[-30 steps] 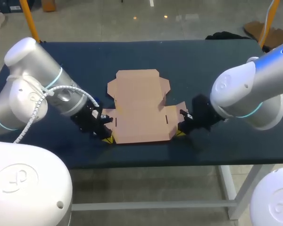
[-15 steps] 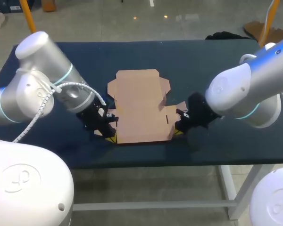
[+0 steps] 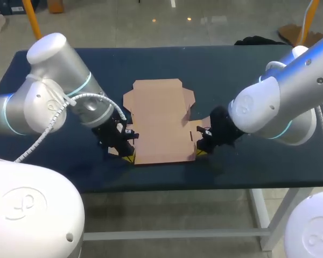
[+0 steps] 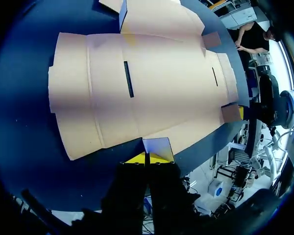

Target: Assemble the packaging by folding the flat box into shape, placing the metal phone stand inside, and closing the box properly

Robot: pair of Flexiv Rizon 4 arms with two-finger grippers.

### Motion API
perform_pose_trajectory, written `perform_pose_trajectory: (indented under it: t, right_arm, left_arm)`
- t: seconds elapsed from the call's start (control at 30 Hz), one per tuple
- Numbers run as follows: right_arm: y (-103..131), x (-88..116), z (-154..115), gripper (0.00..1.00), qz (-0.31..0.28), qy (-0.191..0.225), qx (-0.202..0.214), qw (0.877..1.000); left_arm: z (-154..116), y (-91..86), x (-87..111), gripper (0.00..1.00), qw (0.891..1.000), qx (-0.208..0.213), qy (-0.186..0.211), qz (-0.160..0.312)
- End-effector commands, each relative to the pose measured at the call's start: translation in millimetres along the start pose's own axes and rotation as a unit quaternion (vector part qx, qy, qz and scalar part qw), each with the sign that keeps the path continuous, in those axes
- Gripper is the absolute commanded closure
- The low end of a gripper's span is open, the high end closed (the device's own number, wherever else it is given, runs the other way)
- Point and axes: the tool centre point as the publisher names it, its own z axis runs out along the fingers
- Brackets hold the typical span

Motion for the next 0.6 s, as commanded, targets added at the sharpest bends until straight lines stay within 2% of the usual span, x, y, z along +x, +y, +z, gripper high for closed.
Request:
perform_pose_trajectory:
  t: [0.03,0.6]
  right_arm:
    - [-2.5,5.6,3.1,1.0,-0.002,-0.016,-0.003,1.0]
    - [-4.2,13.8,12.3,1.0,-0.015,-0.038,0.003,0.999]
  left_arm:
    - [1.3,-1.7,5.3,1.0,1.0,-0.001,-0.019,-0.002]
    - [4.4,-1.5,11.8,1.0,1.0,0.002,-0.022,0.006]
